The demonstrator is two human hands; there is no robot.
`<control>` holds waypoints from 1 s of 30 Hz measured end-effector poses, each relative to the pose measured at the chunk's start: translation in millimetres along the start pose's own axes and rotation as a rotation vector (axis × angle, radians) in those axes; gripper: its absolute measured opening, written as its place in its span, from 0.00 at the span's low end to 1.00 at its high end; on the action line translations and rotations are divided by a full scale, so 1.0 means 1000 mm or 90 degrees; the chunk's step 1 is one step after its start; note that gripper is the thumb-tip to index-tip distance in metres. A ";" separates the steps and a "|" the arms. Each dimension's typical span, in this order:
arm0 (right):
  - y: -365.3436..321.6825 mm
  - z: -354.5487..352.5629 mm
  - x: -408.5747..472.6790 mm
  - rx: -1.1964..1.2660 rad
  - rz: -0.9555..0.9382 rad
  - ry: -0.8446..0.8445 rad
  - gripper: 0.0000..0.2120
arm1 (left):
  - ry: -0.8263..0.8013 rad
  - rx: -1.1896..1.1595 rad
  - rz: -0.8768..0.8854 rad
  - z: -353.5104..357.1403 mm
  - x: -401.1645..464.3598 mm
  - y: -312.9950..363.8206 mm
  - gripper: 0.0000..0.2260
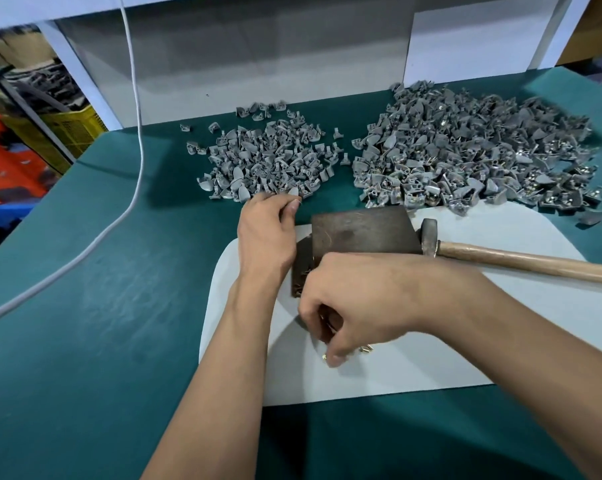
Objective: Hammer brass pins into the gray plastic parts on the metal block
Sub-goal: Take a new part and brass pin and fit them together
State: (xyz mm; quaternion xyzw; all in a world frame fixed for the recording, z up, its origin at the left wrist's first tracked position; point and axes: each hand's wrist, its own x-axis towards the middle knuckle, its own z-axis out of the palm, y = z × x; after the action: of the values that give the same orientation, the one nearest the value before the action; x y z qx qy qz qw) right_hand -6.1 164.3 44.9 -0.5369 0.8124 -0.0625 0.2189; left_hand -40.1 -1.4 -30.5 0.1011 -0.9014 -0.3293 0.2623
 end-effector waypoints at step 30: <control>0.065 0.014 -0.028 0.460 0.087 0.718 0.04 | 0.087 -0.466 -0.057 0.010 -0.017 0.046 0.09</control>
State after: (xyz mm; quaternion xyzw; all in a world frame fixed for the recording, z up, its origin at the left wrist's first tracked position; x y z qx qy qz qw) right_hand -46.1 219.0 18.3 -0.2625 0.7625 -0.5872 -0.0695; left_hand -31.7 45.2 -14.4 0.0619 -0.6992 -0.6334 0.3257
